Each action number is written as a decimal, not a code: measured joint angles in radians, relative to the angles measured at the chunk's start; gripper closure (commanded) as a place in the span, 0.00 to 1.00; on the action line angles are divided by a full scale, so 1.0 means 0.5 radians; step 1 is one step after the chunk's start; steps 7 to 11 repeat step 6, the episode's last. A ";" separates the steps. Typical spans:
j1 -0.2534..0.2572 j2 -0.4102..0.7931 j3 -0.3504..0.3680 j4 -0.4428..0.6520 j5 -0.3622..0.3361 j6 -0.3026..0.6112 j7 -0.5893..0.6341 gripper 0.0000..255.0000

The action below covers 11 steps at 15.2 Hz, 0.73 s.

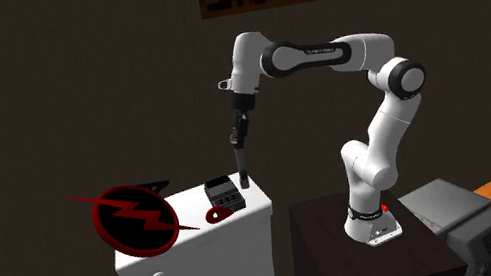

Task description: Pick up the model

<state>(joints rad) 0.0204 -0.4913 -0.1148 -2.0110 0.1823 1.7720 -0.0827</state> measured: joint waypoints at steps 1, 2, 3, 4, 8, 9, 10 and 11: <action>0.001 0.015 -0.002 0.039 0.000 -0.023 0.002 1.00; 0.002 0.020 0.000 0.065 0.000 -0.044 0.010 1.00; 0.003 0.023 0.000 0.095 -0.001 -0.070 0.015 1.00; 0.005 0.034 0.002 0.135 0.000 -0.098 0.024 1.00; 0.006 0.052 -0.001 0.198 0.000 -0.143 0.030 1.00; 0.006 0.052 -0.001 0.198 0.000 -0.143 0.030 1.00; 0.006 0.052 -0.001 0.198 0.000 -0.143 0.030 1.00; 0.006 0.052 -0.001 0.198 0.000 -0.143 0.030 1.00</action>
